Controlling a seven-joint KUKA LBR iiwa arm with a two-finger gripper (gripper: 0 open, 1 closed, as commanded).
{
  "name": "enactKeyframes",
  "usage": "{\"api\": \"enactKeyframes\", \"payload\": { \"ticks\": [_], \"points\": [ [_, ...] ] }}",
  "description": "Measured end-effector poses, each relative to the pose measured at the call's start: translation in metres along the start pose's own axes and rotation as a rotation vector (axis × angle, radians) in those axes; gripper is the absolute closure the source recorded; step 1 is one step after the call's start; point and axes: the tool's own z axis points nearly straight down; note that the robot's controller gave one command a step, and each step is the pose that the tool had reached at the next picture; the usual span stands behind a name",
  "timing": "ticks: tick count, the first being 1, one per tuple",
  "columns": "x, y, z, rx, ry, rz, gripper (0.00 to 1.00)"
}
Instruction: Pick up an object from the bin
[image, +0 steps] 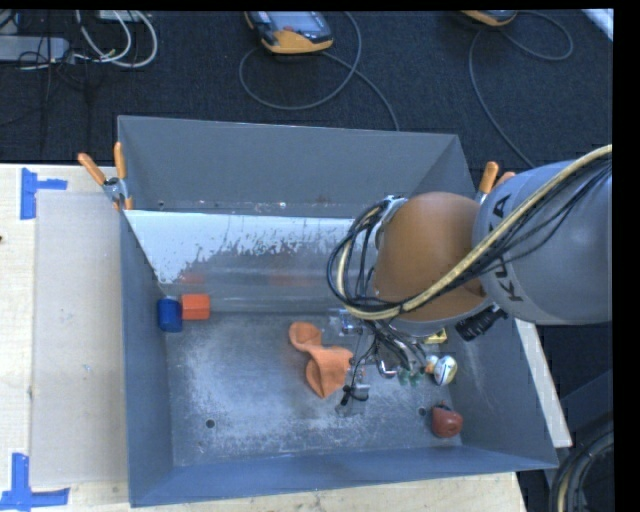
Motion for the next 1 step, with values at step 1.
{"api": "enactKeyframes", "payload": {
  "ticks": [1],
  "points": [
    [-0.0220, -0.0136, 0.0109, 0.000, -0.002, 0.064, 0.00]
  ]
}}
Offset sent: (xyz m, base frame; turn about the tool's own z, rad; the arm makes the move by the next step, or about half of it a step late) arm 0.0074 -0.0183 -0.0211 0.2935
